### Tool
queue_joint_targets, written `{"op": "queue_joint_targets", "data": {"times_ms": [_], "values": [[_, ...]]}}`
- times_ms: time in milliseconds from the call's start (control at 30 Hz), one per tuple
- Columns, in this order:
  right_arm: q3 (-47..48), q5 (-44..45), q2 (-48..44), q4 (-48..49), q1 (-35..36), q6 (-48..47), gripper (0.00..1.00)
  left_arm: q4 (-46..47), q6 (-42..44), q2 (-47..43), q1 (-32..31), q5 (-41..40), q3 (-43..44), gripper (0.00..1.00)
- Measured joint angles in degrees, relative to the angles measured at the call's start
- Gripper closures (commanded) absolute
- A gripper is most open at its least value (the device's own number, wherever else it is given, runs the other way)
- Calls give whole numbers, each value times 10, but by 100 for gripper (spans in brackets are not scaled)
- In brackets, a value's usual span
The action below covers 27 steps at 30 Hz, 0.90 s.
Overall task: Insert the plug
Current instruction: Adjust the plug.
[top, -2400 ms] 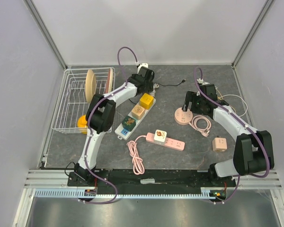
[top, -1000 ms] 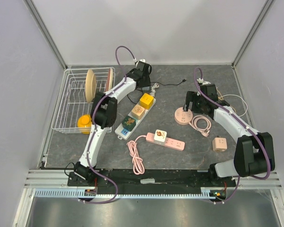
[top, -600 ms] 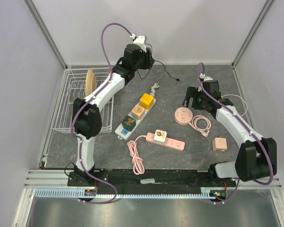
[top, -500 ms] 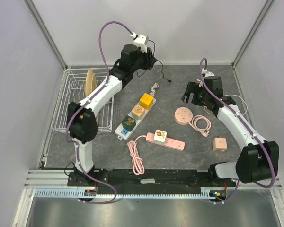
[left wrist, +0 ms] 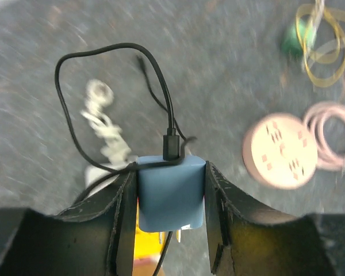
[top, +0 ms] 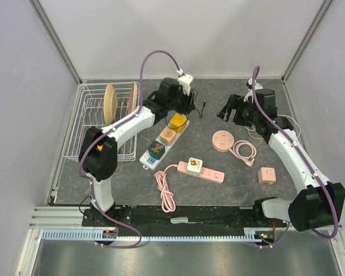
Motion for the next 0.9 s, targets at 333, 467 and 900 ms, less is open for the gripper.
{"op": "queue_joint_targets", "data": {"times_ms": [333,467,900], "values": [[-3,-75,0,7,0,41,19,91,88,-68,-81,61,-170,98],[-6,-99,2,21,-3,62,28,133,115,-85,-83,77,-179,98],[-70,-193,36,108,-16,157,40,175,128,-95,-98,102,-179,98]]}}
